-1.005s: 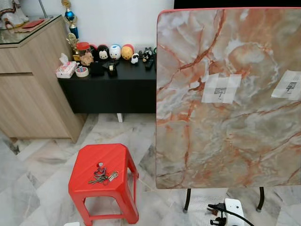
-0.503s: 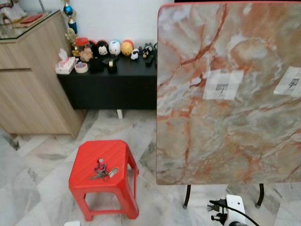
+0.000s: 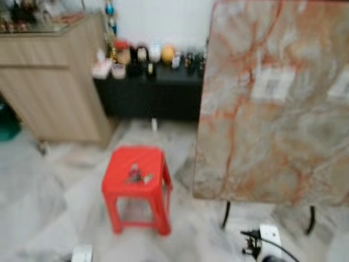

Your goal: Hang keys on a hook

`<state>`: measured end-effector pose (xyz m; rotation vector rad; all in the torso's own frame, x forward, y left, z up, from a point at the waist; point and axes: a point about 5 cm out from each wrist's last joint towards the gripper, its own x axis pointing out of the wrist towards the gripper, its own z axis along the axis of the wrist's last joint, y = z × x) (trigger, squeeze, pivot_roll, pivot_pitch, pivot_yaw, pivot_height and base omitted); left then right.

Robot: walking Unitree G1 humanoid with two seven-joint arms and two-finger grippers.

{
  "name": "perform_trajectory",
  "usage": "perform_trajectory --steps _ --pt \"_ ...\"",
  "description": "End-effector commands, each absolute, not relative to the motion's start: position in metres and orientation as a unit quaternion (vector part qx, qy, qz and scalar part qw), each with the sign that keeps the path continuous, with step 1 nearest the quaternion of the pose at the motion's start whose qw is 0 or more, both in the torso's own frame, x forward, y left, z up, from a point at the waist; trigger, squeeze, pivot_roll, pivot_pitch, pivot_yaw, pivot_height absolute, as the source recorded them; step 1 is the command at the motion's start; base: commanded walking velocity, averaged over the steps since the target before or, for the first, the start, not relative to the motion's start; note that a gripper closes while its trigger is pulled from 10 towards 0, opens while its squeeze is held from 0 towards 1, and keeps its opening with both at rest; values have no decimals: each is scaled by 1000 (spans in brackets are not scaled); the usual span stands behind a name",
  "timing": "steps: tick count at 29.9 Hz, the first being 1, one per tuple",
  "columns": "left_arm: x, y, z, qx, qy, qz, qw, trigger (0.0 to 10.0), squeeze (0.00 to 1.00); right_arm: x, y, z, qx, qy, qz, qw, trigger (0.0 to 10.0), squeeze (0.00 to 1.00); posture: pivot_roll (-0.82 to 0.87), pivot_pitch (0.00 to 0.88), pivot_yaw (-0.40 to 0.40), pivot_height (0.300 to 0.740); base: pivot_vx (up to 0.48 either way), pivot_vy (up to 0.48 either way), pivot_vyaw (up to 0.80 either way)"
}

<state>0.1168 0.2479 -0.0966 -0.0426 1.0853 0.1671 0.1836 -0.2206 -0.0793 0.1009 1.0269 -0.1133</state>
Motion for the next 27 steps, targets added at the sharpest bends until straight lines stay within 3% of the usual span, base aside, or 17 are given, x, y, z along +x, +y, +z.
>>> perform_trajectory --steps 1,13,18,27 --pt "127 252 -92 -13 502 78 861 10000 0 189 -217 -77 48 482 -47 874 10000 0 56 0 -3 740 -289 0 0" --pt "133 255 -88 18 471 86 878 10000 0 209 -220 -65 27 446 -19 895 10000 0 54 0 -8 740 -92 0 0" --pt "142 255 -82 43 432 84 897 10000 0 248 -222 -39 6 398 -3 917 10000 0 63 0 -17 740 0 0 0" --pt "147 254 -78 62 402 78 910 10000 0 285 -220 -9 -18 347 20 938 10000 0 59 0 -23 740 0 0 0"
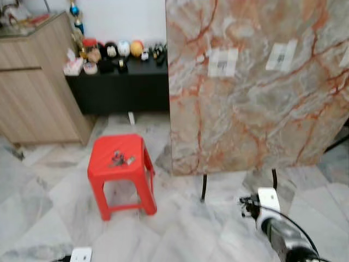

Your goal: Hang keys on a hook

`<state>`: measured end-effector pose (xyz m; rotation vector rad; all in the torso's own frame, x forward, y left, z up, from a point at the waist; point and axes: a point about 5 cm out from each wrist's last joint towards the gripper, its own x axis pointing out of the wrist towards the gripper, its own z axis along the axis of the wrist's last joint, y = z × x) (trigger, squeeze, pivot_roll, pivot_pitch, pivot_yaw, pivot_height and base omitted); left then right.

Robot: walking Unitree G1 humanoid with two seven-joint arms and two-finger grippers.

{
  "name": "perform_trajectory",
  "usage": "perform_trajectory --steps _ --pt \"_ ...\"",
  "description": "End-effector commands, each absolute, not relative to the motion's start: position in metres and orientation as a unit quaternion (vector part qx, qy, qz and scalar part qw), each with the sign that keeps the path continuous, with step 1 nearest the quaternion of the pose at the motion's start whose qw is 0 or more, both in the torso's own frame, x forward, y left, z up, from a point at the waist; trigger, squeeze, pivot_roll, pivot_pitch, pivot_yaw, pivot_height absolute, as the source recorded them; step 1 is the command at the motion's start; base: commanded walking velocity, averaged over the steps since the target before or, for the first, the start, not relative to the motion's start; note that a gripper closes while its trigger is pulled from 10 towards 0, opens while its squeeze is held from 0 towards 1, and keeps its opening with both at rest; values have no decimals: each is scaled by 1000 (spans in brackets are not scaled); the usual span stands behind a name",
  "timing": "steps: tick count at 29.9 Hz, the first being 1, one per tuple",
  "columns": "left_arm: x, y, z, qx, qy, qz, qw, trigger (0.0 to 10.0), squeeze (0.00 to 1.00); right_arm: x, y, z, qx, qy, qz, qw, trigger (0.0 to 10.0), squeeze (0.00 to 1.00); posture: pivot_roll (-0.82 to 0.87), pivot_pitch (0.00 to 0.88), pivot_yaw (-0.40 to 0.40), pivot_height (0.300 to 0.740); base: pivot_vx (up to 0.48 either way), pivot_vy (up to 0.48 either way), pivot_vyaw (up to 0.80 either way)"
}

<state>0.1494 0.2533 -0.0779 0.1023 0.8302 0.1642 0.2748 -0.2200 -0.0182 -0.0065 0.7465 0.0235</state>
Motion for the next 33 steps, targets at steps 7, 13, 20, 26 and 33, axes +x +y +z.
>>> perform_trajectory --steps 7,13,20,26,33 --pt "244 261 -10 126 212 59 967 10000 0 303 -228 12 -59 315 19 947 10000 0 67 0 -36 740 0 0 0" --pt "265 253 20 141 116 32 983 10000 0 314 -228 24 -67 306 27 949 10000 0 66 0 -45 740 0 0 0" --pt "279 216 49 153 63 -136 977 10000 0 322 -214 34 -125 295 125 939 10000 0 60 0 -39 740 0 0 0" --pt "276 190 67 186 56 -277 941 10000 0 329 -190 51 -197 284 293 892 10000 0 63 0 -43 740 0 0 0" --pt "266 154 76 175 86 -406 893 10000 0 311 -143 40 -250 300 474 789 10000 0 80 0 -56 740 0 0 0"
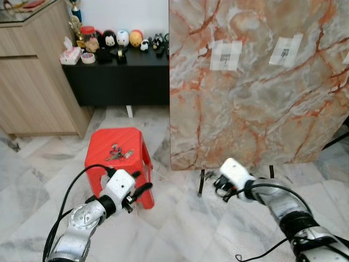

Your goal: Hang keys on a hook

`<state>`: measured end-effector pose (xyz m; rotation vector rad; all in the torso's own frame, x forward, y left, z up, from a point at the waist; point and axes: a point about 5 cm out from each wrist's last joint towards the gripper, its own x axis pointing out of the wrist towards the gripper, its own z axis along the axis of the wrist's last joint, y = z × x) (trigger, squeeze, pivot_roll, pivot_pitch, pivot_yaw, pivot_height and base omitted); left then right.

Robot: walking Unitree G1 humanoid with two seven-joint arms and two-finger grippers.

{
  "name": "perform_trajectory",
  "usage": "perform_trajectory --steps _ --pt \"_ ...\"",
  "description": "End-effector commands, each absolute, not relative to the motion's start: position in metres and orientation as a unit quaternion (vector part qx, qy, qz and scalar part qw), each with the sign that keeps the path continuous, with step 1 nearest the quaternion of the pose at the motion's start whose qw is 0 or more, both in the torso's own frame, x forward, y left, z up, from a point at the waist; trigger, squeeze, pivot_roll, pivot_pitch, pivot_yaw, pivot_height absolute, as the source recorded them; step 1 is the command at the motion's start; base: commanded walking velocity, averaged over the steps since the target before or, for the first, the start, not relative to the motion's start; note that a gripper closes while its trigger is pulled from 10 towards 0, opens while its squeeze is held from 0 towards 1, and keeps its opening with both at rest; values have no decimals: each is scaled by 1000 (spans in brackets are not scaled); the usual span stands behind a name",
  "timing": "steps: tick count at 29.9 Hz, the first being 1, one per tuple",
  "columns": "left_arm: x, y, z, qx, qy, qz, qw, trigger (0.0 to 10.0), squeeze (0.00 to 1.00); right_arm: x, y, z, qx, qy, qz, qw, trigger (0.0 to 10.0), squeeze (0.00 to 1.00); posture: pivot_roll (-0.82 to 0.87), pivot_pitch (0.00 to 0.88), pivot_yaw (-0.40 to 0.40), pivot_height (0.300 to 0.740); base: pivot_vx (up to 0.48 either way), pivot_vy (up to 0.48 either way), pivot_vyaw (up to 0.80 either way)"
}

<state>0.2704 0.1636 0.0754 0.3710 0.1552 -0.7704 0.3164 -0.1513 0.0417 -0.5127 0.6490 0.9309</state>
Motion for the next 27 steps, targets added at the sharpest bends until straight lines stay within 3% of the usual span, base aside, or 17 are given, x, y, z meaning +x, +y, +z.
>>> perform_trajectory --steps 1,5,7,16,27 --pt "265 151 77 174 88 -414 889 10000 0 308 -140 39 -252 302 489 779 10000 0 83 0 -57 740 0 0 0" --pt "256 138 81 159 110 -457 868 10000 0 294 -121 32 -272 307 564 717 10000 0 74 0 -58 740 0 0 0" --pt "254 135 79 159 119 -471 860 10000 0 292 -117 30 -272 310 574 707 10000 0 75 0 -61 740 0 0 0" --pt "245 124 73 146 169 -510 830 10000 0 297 -94 37 -273 290 587 705 10000 0 72 0 -82 740 0 0 0" --pt "246 111 77 89 163 -506 842 10000 0 297 -78 46 -264 268 607 700 10000 0 69 0 -95 740 0 0 0"
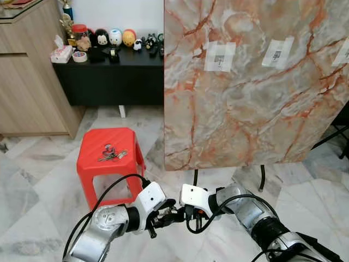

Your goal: Hang keys on a hook

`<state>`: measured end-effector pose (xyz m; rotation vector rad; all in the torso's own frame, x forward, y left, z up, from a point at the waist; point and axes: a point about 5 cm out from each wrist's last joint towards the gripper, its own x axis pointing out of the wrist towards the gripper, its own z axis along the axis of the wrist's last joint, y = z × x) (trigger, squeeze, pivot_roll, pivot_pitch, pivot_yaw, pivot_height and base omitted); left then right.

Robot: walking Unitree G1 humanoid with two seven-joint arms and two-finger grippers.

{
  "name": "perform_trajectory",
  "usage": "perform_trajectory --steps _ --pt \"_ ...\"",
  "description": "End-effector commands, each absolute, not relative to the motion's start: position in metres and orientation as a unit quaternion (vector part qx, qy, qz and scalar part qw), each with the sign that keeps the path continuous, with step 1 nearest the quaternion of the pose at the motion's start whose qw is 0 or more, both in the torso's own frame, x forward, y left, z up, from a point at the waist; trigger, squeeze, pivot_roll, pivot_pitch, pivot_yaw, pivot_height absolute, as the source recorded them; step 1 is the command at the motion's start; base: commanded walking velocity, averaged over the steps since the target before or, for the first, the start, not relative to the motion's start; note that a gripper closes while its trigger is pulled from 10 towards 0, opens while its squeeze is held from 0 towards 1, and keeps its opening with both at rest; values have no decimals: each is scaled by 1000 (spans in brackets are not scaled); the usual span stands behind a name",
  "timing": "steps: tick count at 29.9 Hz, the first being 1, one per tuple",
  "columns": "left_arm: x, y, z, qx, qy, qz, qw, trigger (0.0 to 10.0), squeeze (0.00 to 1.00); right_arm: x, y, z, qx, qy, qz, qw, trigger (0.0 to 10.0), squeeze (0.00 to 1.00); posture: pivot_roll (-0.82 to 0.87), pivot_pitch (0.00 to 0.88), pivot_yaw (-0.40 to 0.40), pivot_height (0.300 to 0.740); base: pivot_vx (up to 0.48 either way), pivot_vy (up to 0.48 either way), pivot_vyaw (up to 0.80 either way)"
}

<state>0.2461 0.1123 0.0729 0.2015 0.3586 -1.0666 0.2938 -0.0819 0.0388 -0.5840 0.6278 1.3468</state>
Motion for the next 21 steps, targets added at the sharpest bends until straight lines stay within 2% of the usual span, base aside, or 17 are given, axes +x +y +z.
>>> perform_trajectory --steps 1,4,7,9,10,21 --pt "247 111 78 84 163 -505 843 10000 0 297 -78 46 -264 268 607 700 10000 0 69 0 -95 740 0 0 0" --pt "247 112 80 78 162 -505 844 10000 0 298 -78 46 -266 269 607 699 10000 0 68 0 -94 740 0 0 0" --pt "247 114 79 80 168 -506 842 3804 0 298 -78 46 -266 268 605 701 10000 0 67 0 -93 740 0 0 0" --pt "247 115 79 81 170 -506 841 3804 0 298 -78 46 -266 267 604 702 10000 0 64 0 -89 740 0 0 0" --pt "246 115 78 82 173 -507 840 0 0 298 -78 46 -266 267 604 702 10000 0 64 0 -89 740 0 0 0" --pt "247 116 76 88 186 -503 839 0 0 303 -75 55 -266 250 603 710 10000 0 65 0 -89 740 0 0 0"
